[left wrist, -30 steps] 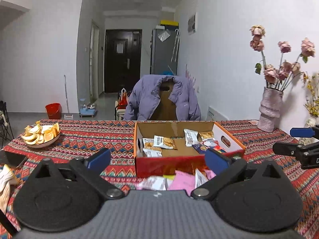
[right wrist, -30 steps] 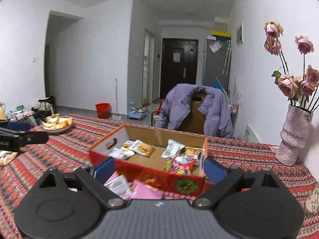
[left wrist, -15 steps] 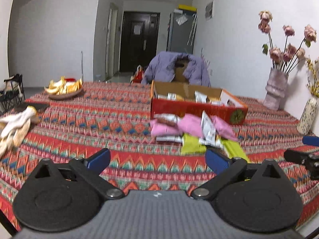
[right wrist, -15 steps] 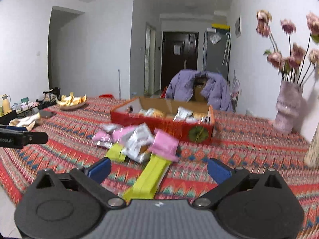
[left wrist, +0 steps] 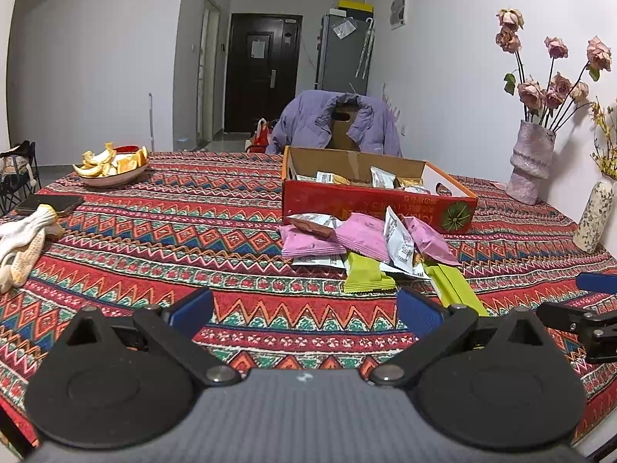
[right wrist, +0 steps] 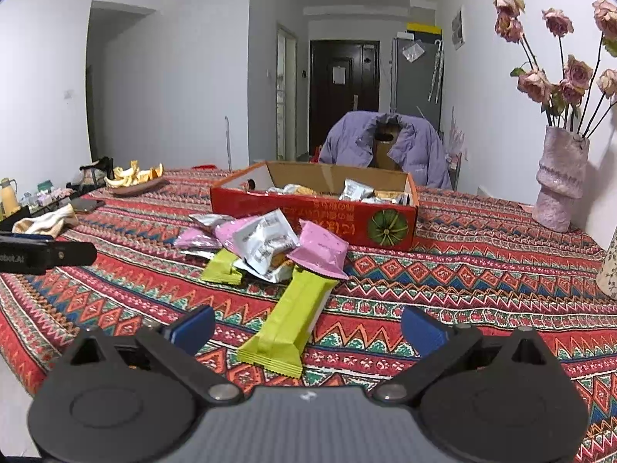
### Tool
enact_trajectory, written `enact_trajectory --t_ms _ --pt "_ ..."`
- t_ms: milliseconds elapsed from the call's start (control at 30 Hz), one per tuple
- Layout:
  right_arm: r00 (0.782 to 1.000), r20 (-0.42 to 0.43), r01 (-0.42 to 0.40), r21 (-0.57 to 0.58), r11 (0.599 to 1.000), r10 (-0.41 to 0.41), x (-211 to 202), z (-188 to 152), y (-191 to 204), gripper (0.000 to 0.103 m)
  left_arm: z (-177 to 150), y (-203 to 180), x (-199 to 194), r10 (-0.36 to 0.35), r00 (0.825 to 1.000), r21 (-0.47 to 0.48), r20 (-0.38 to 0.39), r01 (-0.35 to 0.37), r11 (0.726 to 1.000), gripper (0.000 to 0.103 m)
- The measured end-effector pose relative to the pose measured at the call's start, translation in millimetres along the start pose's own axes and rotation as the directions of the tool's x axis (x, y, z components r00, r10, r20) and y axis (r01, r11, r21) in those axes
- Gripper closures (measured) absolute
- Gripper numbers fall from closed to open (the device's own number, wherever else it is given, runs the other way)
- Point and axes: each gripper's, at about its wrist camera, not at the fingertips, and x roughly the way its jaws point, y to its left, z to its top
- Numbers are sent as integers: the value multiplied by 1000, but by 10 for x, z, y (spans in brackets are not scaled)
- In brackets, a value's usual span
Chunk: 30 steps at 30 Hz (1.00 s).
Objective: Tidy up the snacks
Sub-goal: 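Withdraw both open tools up from the box back toward the snack pile, then grasp a white printed packet with the left tool while the right tool grasps a pink packet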
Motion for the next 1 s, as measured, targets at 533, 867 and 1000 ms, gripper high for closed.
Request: enact_trajectory --t_ms 533,867,1000 --pt "995 -69 -53 192 980 67 1094 490 -357 14 663 15 1294 -82 996 85 -35 85 993 14" --pt "988 -110 -79 274 959 112 1955 642 -510 25 776 133 2225 -122 970 78 -209 141 987 28" --pt "983 -133 -88 278 956 129 2167 639 -521 36 752 164 2353 -125 961 58 -246 144 988 30"
